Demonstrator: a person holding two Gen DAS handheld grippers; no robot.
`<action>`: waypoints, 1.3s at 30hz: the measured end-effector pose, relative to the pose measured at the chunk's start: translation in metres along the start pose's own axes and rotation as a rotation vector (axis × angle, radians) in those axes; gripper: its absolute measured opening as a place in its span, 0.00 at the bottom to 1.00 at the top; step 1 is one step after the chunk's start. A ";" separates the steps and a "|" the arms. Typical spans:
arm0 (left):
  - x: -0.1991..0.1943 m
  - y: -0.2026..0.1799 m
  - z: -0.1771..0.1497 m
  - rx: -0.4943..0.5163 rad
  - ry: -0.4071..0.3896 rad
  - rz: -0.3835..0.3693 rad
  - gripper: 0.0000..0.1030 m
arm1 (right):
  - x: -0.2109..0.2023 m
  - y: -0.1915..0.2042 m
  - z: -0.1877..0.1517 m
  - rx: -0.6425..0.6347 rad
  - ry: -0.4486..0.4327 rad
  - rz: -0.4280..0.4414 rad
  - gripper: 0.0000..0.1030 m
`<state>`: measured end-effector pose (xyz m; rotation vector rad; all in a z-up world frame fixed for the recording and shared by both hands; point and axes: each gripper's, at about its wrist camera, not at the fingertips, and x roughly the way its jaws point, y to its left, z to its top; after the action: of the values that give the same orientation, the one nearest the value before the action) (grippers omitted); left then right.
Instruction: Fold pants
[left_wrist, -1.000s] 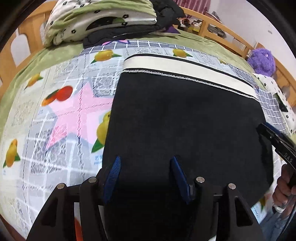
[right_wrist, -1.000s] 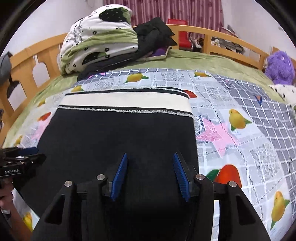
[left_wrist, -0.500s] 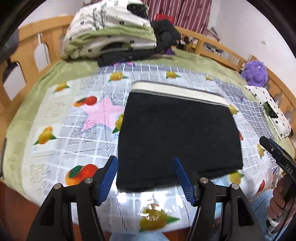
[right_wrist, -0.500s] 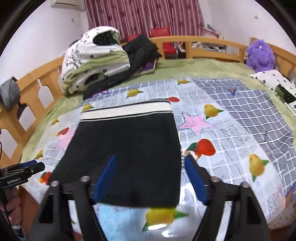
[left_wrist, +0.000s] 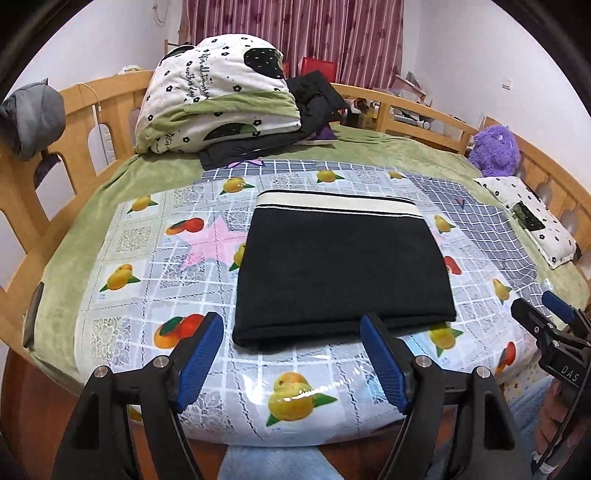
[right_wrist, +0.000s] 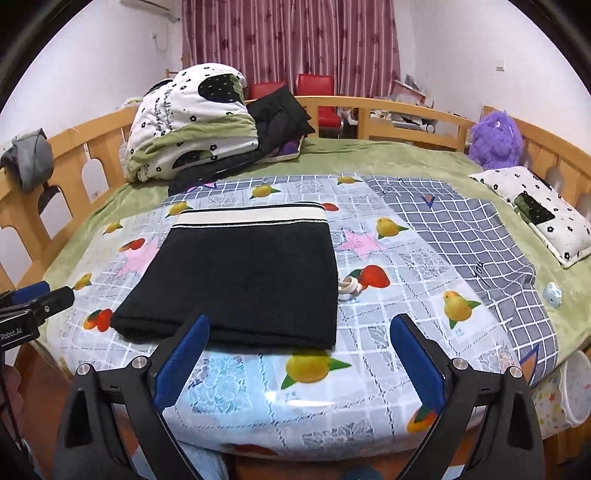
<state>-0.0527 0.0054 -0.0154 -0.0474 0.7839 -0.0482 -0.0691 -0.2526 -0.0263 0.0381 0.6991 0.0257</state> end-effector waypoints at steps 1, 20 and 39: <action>-0.001 -0.001 -0.001 0.004 -0.001 0.002 0.73 | -0.003 -0.003 -0.001 0.009 0.000 0.008 0.94; -0.014 -0.005 -0.006 0.006 -0.008 -0.002 0.73 | -0.020 -0.007 -0.005 0.035 -0.005 -0.006 0.94; -0.014 -0.002 -0.007 0.006 -0.001 -0.008 0.73 | -0.020 -0.007 -0.006 0.041 -0.003 -0.017 0.94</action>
<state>-0.0674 0.0045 -0.0105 -0.0448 0.7824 -0.0582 -0.0881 -0.2600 -0.0182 0.0718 0.6969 -0.0056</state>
